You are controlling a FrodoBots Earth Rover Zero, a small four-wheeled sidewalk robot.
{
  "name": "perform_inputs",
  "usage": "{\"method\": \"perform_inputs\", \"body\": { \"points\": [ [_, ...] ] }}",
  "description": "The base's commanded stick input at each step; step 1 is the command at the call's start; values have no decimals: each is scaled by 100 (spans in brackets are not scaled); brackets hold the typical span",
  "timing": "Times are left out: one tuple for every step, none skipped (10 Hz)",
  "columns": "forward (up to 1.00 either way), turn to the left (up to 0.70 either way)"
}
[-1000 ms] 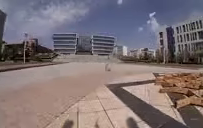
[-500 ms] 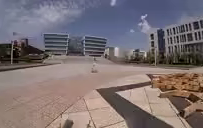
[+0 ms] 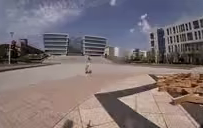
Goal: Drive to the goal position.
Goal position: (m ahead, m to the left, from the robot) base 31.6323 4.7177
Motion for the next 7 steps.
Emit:
{"method": "perform_inputs", "body": {
  "points": [
    [70, 0],
    [70, 0],
    [70, 0],
    [70, 0],
    [70, 0],
    [70, 0],
    [70, 0]
  ]
}}
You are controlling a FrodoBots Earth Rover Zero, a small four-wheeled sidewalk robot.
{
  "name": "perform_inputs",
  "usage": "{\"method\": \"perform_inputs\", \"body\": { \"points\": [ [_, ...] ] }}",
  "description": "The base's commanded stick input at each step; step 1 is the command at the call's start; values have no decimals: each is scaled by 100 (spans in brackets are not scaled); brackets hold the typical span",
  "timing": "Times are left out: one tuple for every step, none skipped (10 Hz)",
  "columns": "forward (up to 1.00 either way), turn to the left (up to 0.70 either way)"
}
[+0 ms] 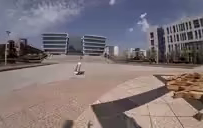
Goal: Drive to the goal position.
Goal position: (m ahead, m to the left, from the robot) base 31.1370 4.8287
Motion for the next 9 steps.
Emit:
{"method": "perform_inputs", "body": {
  "points": [
    [70, 0],
    [70, 0],
    [70, 0],
    [70, 0],
    [70, 0],
    [70, 0],
    [70, 0],
    [70, 0],
    [70, 0]
  ]
}}
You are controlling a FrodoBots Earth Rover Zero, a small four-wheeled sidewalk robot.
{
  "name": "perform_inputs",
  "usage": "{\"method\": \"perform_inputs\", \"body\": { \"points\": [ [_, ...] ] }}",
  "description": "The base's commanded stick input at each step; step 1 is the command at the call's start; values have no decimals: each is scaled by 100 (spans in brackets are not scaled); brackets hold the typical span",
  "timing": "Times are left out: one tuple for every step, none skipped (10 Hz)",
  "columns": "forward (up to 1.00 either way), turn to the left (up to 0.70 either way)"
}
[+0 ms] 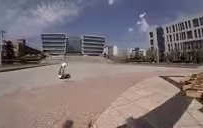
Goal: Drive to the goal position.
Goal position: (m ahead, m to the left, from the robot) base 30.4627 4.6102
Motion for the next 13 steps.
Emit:
{"method": "perform_inputs", "body": {
  "points": [
    [70, 0],
    [70, 0],
    [70, 0],
    [70, 0],
    [70, 0],
    [70, 0],
    [70, 0],
    [70, 0],
    [70, 0],
    [70, 11],
    [70, 25],
    [70, 35],
    [70, 35]
  ]
}}
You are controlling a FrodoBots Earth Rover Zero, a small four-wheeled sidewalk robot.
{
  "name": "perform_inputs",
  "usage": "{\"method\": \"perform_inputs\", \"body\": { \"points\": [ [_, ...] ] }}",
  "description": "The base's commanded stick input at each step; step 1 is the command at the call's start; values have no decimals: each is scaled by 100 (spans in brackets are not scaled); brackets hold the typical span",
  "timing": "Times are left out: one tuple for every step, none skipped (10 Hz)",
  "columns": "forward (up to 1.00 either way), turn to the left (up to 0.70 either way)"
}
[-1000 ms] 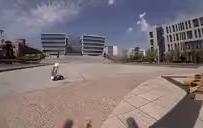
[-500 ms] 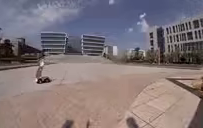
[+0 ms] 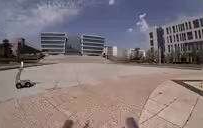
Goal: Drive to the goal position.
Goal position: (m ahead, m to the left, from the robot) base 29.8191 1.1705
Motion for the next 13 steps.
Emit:
{"method": "perform_inputs", "body": {
  "points": [
    [70, 32],
    [70, 19],
    [70, 7],
    [70, 2],
    [70, 0],
    [70, 0],
    [70, 0],
    [70, 0],
    [70, 0],
    [70, 0],
    [70, 0],
    [70, 0],
    [70, 0]
  ]
}}
